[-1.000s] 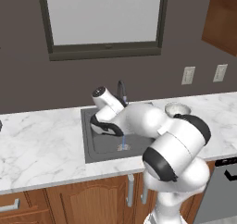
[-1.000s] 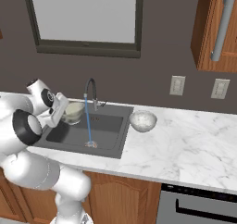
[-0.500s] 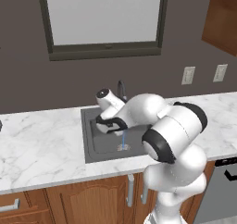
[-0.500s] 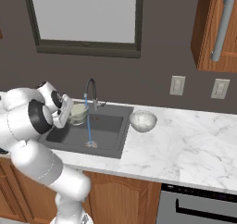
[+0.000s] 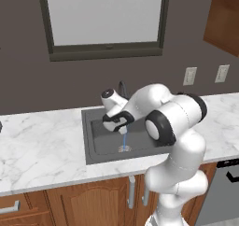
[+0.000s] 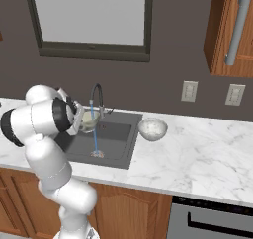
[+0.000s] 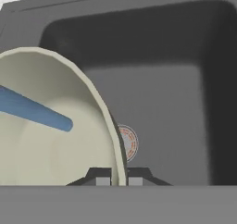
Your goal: Rinse each bowl for a few seconds and place them down in the sink or on the counter.
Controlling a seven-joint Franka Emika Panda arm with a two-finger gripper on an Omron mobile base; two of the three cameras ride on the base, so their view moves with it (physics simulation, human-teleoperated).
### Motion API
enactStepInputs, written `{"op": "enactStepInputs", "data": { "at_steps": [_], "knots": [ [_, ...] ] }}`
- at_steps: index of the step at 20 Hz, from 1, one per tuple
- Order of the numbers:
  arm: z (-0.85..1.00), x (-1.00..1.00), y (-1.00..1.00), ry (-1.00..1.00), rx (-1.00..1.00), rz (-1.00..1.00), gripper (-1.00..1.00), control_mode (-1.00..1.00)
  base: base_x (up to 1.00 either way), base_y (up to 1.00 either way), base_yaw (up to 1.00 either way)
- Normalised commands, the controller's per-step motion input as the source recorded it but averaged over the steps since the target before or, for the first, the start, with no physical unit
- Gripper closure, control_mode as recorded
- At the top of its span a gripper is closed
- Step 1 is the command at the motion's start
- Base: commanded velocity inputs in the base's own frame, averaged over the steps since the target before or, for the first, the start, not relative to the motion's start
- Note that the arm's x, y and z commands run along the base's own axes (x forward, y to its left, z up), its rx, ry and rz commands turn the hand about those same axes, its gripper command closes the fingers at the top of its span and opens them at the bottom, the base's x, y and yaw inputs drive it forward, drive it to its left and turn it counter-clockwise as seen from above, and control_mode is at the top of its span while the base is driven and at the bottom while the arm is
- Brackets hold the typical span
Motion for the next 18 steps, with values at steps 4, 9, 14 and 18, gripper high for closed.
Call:
{"op": "enactStepInputs", "data": {
  "at_steps": [4, 9, 14, 18],
  "knots": [
    [0.00, -0.06, 0.01, 0.00, 0.00, 0.00, 1.00, -1.00, 0.00, 0.00, 0.00],
    [0.02, -0.26, 0.01, 0.00, 0.03, -0.01, 1.00, -1.00, 0.00, 0.00, 0.00],
    [0.14, -0.23, 0.02, 0.00, 0.05, 0.00, 1.00, -1.00, 0.00, 0.00, 0.00],
    [0.15, -0.10, 0.06, 0.00, 0.07, 0.00, 1.00, -1.00, 0.00, 0.00, 0.00]
  ]
}}
